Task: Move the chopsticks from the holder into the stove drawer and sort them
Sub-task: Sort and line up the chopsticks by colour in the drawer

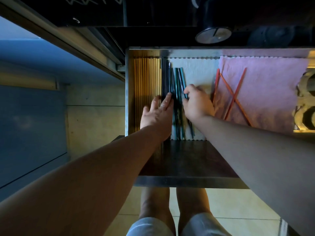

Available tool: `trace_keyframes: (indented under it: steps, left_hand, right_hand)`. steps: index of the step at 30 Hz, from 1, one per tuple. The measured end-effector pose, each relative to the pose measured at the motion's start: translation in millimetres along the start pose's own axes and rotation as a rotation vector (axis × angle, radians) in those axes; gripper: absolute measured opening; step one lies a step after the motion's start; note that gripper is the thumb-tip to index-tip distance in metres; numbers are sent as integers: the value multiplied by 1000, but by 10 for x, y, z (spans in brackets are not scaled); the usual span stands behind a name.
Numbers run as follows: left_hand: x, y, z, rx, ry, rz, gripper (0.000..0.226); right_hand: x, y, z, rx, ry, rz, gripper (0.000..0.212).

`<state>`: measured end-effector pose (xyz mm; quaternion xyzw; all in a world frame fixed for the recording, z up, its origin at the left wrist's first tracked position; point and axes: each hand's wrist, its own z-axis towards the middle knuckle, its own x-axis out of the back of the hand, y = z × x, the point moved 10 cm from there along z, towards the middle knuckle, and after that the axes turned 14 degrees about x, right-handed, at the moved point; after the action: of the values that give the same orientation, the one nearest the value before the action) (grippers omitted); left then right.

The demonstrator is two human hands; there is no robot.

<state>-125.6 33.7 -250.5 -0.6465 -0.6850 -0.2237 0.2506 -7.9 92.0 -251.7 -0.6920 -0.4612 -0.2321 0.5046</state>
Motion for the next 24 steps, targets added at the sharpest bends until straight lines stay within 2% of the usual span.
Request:
trace_keyframes:
  steps: [3, 8, 17, 19, 22, 24]
  left_hand:
    - [-7, -16, -25, -32, -18, 30, 88]
    - [9, -23, 0, -38, 8, 24, 92]
    - [33, -9, 34, -30, 28, -42, 85]
    - [38, -6, 38, -28, 30, -51, 81]
    - [45, 8, 28, -19, 18, -69, 72]
    - [37, 18, 30, -10, 9, -77, 66]
  right_hand:
    - [54, -5, 27, -16, 2, -120, 17]
    - [40, -124, 80, 58, -29, -260, 20]
    - [-6, -114, 156, -39, -78, -399, 17]
    - [-8, -78, 154, -114, -80, -338, 21]
    - [44, 81, 116, -281, -18, -106, 32]
    - [99, 133, 89, -307, 34, 13, 33]
